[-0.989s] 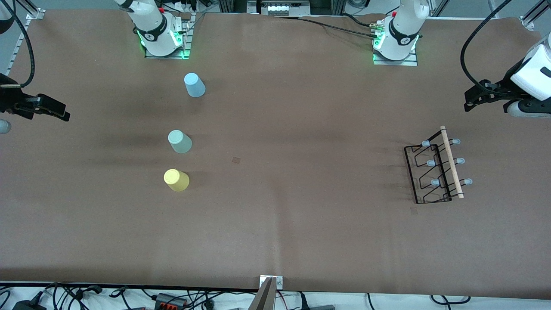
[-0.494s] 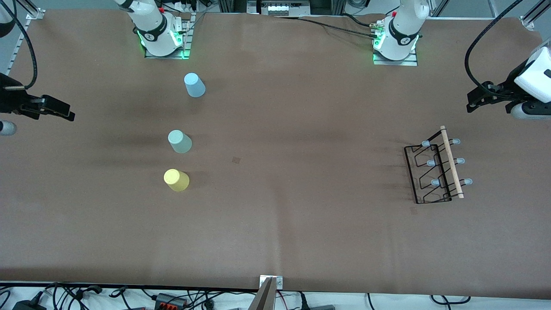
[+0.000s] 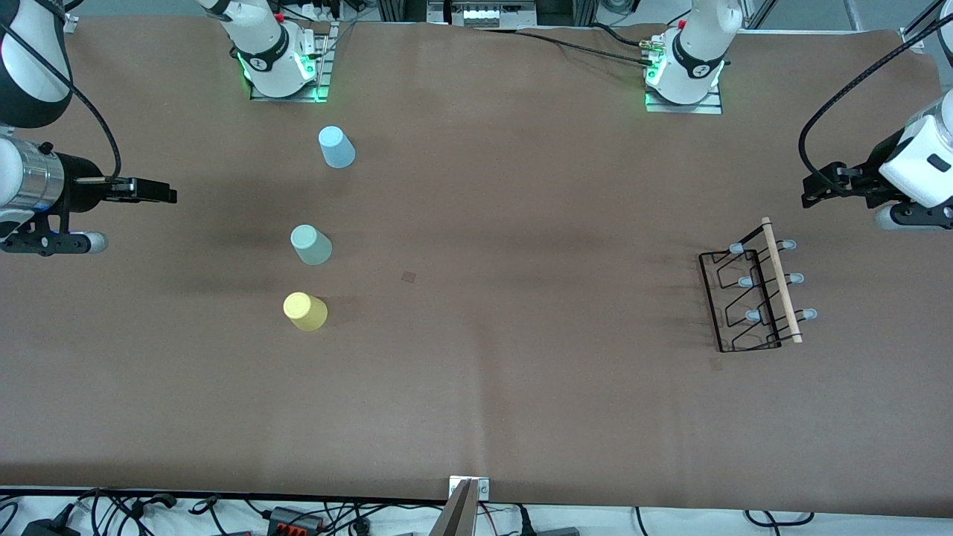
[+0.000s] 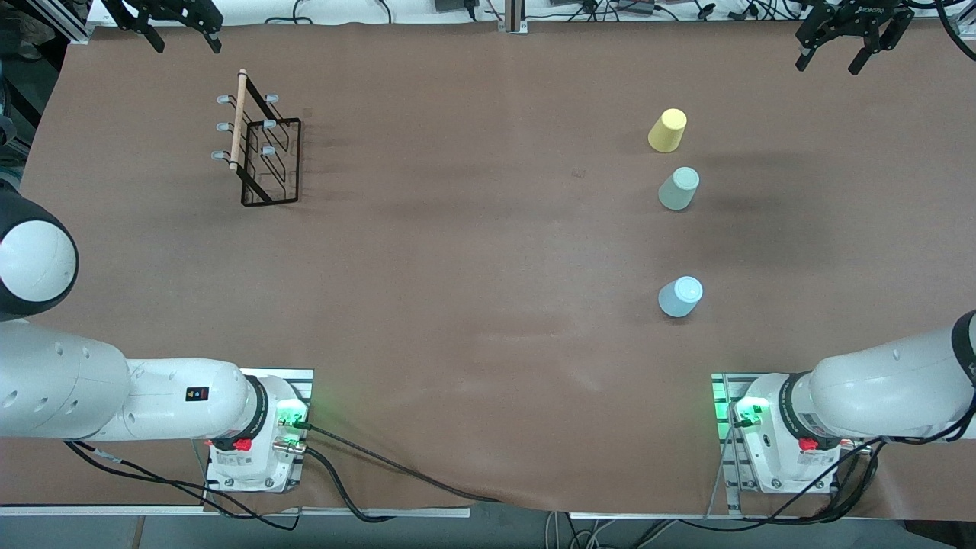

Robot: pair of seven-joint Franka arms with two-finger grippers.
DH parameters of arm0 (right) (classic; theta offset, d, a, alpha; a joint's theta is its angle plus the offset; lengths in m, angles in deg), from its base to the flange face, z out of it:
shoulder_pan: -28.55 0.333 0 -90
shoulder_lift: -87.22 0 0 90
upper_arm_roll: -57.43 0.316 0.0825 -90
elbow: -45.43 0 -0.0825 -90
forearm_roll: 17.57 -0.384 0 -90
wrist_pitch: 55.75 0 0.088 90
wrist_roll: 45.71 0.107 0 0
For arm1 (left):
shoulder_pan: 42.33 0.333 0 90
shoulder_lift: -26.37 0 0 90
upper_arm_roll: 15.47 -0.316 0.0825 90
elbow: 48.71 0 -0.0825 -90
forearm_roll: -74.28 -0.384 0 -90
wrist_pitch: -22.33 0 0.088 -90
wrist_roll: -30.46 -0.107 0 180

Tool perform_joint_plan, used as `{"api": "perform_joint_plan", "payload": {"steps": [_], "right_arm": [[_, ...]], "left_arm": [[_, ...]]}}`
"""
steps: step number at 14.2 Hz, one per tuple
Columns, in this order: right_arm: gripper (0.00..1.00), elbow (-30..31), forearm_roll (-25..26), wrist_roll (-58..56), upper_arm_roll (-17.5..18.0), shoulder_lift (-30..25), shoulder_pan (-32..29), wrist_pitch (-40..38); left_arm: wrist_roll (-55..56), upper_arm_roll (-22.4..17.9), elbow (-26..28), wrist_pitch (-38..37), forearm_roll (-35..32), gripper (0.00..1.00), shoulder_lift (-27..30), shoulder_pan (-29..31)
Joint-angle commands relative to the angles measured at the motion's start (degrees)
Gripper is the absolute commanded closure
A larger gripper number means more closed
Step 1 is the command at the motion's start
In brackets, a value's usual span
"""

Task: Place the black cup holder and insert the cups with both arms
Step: 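Move the left gripper toward the black rack while the right gripper advances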

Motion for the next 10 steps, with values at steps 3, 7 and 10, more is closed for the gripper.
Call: {"api": "perform_joint_plan", "payload": {"steps": [3,7,10], "right_arm": [[0.00,14.95,-0.59,0.43,-0.04,-9.22,0.00,9.57],[0.00,32.36,-0.67,0.51,0.05,-18.38,0.09,24.24],[0.00,43.02,-0.76,0.51,0.75,-21.21,0.70,37.09]], "left_arm": [[-1.88,0.36,-2.40,-3.22,0.94,0.00,-3.58,0.59],[-2.41,0.45,2.50,1.73,0.85,0.00,-3.77,2.16],[-4.78,1.06,11.91,18.07,0.76,0.00,-2.62,3.14]]}}
